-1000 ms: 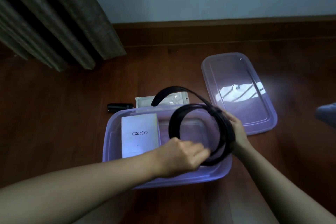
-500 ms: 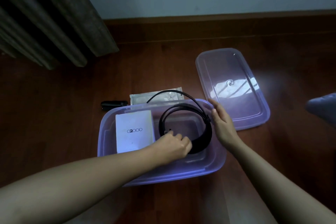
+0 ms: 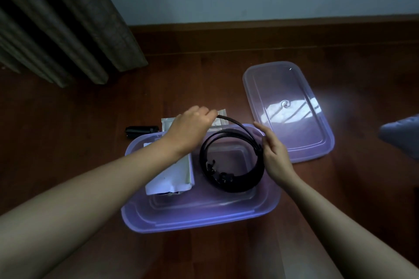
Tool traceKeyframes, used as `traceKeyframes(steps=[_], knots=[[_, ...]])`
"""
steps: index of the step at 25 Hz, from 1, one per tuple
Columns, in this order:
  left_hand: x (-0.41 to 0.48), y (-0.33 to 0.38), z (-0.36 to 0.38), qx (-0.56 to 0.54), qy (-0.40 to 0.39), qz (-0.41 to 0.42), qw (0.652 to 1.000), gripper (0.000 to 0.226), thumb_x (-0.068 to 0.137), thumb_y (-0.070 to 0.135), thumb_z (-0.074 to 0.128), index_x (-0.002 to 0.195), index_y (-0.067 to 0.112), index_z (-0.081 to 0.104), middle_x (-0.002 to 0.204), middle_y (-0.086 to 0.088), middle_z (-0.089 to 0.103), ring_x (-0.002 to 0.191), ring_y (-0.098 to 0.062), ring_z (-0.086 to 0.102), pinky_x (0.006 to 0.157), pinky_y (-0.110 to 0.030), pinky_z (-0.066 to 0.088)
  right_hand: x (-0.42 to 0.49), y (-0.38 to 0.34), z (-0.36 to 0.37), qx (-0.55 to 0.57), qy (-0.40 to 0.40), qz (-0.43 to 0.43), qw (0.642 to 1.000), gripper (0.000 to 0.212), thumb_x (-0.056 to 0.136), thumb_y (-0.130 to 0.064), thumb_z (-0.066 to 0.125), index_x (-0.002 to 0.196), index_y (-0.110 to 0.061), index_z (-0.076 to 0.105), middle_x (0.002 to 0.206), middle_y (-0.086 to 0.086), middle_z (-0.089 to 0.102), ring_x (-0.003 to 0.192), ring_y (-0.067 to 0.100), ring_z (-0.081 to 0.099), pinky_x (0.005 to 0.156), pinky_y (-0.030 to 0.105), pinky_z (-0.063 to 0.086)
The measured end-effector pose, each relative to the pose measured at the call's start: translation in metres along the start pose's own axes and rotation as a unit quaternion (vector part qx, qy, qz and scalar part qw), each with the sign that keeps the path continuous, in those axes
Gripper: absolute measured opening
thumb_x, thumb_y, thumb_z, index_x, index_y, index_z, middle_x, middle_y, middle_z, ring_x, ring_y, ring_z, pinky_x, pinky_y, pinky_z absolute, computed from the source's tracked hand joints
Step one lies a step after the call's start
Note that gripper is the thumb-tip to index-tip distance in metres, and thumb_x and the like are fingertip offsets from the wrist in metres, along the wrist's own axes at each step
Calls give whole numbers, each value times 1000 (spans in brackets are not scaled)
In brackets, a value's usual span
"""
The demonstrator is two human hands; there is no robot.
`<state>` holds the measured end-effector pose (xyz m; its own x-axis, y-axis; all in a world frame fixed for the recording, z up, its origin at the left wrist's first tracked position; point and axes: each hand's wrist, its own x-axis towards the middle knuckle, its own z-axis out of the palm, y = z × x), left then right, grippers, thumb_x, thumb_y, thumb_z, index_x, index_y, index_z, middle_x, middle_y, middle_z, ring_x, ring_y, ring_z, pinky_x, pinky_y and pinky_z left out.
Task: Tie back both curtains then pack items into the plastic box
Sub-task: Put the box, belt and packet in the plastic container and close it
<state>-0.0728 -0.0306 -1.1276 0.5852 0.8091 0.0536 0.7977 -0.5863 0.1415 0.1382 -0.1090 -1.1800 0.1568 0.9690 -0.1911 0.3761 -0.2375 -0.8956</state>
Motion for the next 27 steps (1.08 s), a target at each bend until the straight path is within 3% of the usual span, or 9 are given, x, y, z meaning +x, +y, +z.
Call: traceKeyframes(steps=[2, 5, 8, 11, 15, 20, 22, 24, 27], knots=[[-4, 7, 0, 1, 31, 20, 999, 33, 76, -2, 57, 108, -1, 61, 84, -18, 62, 71, -35, 60, 45, -37, 50, 1, 2, 0, 13, 6, 8, 1000, 42, 99, -5, 33, 130, -26, 53, 126, -5, 59, 115, 7, 52, 90, 4, 37], [-11, 17, 10, -49, -5, -6, 999, 33, 78, 2, 57, 111, -1, 59, 90, -19, 59, 75, -38, 60, 53, -42, 51, 1, 1, 1, 7, 16, 10, 1000, 43, 99, -3, 34, 129, -26, 54, 123, -8, 59, 113, 5, 52, 86, -1, 36], [-21, 23, 16, -52, 11, -1, 999, 36, 74, 7, 58, 111, 3, 58, 79, -16, 62, 66, -37, 62, 44, -40, 48, -1, -1, 1, -15, 17, 5, 1000, 43, 98, -2, 33, 130, -24, 54, 120, -8, 59, 112, 7, 53, 84, -3, 35], [-22, 31, 19, -29, -91, -51, 994, 38, 89, 29, 54, 119, 7, 48, 99, -15, 62, 91, -36, 61, 63, -41, 48, -1, -2, 2, -14, 10, -1, 1000, 45, 98, -1, 32, 130, -25, 52, 124, -3, 60, 114, 10, 54, 93, 10, 40], [-11, 34, 33, 44, -174, -36, 983, 31, 84, -9, 44, 113, 3, 44, 112, -19, 58, 100, -40, 59, 63, -40, 36, -1, 1, 4, -11, 8, -8, 1000, 49, 98, 0, 31, 126, -37, 47, 125, -2, 59, 119, 14, 56, 102, 33, 44], [-7, 48, 22, 87, -260, -47, 961, 30, 84, -9, 47, 112, -2, 56, 114, -18, 60, 106, -36, 59, 73, -39, 47, 0, 7, 5, -29, 6, -11, 999, 47, 99, -2, 30, 132, -32, 45, 127, -4, 57, 120, 14, 55, 103, 35, 43], [-5, 49, 8, 58, -228, -53, 970, 21, 90, 9, 50, 107, 3, 62, 109, -15, 64, 102, -34, 60, 70, -36, 45, 0, 8, 5, -34, 11, -8, 999, 46, 99, -2, 30, 135, -25, 45, 126, -2, 57, 119, 14, 55, 103, 33, 43], [0, 21, -6, -48, -85, -97, 991, 34, 91, 35, 45, 91, 7, 64, 93, -15, 67, 88, -34, 62, 64, -34, 41, 1, 9, 5, -40, 7, -11, 999, 47, 98, -1, 30, 136, -24, 45, 125, 0, 58, 117, 13, 56, 101, 30, 42], [-3, -65, -19, -208, 8, -180, 961, 31, 85, 31, 45, 88, 10, 68, 91, -12, 70, 87, -30, 64, 72, -33, 44, 1, 9, 5, -46, 6, -13, 999, 48, 97, 1, 31, 136, -23, 46, 126, 2, 59, 116, 12, 56, 99, 28, 42]])
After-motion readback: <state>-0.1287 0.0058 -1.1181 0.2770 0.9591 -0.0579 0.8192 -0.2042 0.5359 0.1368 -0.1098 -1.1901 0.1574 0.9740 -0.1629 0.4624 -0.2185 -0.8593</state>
